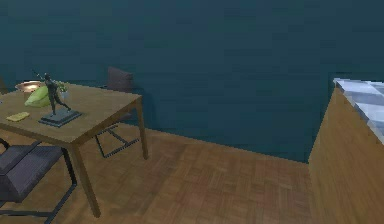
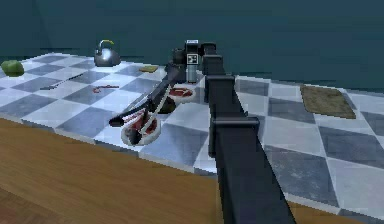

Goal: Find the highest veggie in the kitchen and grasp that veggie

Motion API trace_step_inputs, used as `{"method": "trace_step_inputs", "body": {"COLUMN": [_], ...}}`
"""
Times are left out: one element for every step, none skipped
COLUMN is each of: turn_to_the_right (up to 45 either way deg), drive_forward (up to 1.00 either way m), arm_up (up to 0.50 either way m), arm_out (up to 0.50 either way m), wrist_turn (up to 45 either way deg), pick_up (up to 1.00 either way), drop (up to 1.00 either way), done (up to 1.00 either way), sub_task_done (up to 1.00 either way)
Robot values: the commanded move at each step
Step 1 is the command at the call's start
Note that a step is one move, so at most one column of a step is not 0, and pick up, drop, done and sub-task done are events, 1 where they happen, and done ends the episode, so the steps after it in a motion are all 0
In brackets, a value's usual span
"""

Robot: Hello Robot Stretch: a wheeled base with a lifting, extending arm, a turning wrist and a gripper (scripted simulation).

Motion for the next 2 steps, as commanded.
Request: {"method": "trace_step_inputs", "body": {"turn_to_the_right": [0.0,0.0], "drive_forward": [0.00,0.00], "arm_up": [0.00,0.00], "arm_out": [0.00,0.00], "wrist_turn": [45.0,45.0], "pick_up": [0.00,0.00], "drop": [0.00,0.00], "done": [0.00,0.00], "sub_task_done": [0.00,0.00]}}
